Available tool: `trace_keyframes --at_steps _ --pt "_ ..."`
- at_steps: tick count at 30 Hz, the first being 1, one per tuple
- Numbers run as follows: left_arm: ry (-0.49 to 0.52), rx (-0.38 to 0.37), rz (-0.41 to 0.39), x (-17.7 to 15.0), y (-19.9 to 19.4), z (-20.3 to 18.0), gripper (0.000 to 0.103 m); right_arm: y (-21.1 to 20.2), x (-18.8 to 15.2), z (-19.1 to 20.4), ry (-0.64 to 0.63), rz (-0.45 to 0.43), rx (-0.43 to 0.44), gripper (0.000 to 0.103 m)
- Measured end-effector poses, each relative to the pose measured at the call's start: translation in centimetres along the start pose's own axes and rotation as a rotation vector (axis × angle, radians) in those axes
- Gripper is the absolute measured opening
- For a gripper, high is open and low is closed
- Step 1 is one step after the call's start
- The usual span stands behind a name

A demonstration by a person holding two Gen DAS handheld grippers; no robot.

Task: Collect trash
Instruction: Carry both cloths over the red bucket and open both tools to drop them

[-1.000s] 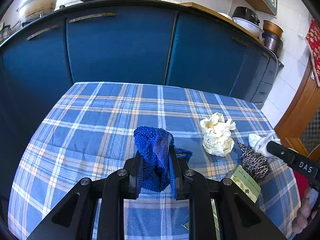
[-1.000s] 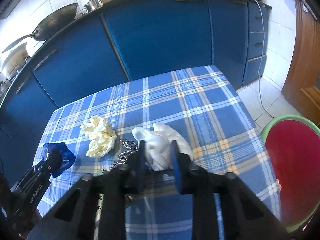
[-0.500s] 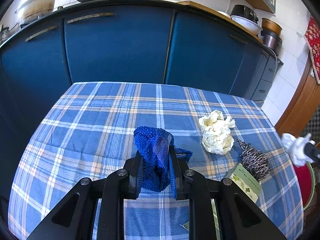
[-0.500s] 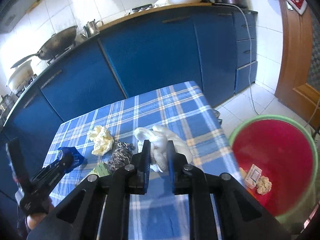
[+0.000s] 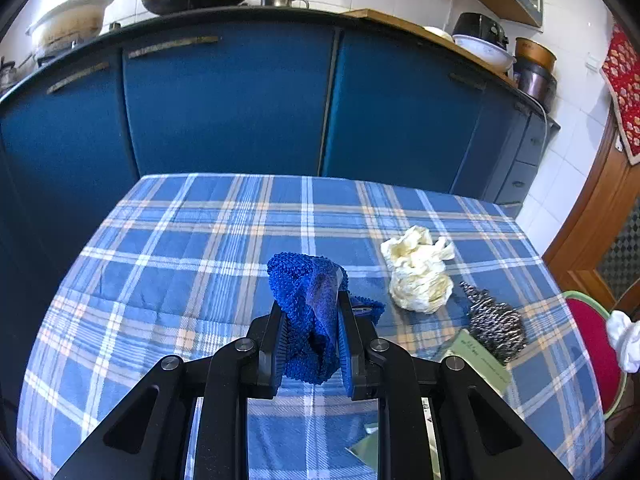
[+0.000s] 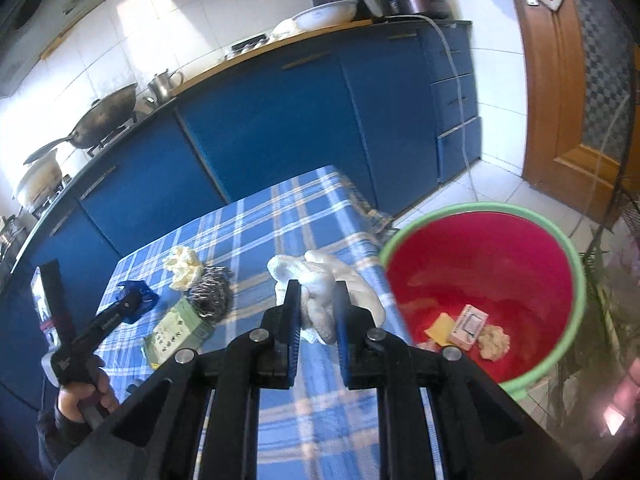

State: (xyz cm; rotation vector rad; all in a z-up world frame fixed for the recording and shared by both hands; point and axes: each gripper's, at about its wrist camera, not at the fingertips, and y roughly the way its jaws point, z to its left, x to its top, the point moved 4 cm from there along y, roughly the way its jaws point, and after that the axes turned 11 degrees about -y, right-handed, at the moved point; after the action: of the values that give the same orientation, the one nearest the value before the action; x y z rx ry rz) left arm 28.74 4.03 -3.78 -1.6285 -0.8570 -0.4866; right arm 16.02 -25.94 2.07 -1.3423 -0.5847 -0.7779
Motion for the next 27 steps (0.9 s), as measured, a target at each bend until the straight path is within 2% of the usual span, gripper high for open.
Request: trace_keyframes --at_steps 7,15,21,27 --pt "0.070 -0.022 -0.025 0.0 -2.5 -2.7 0.022 -2.1 -0.5 -3.0 0.044 -0.040 -0.033 0.018" --pt "0.138 -0.129 -0.028 -0.4 -5.8 -7.5 0.022 -2.9 -1.6 -6.3 0.104 -0.045 -0.044 0.018" --pt "0.178 -0.232 0.020 -2.0 -6.7 -12.1 0.022 -3.1 -2.4 -8.2 0.132 -0.045 -0.053 0.018" --pt "0.239 -0.305 0.066 -4.2 -6.2 -17.1 0.023 -2.8 -3.1 -10.3 0.165 -0.044 -0.069 0.019"
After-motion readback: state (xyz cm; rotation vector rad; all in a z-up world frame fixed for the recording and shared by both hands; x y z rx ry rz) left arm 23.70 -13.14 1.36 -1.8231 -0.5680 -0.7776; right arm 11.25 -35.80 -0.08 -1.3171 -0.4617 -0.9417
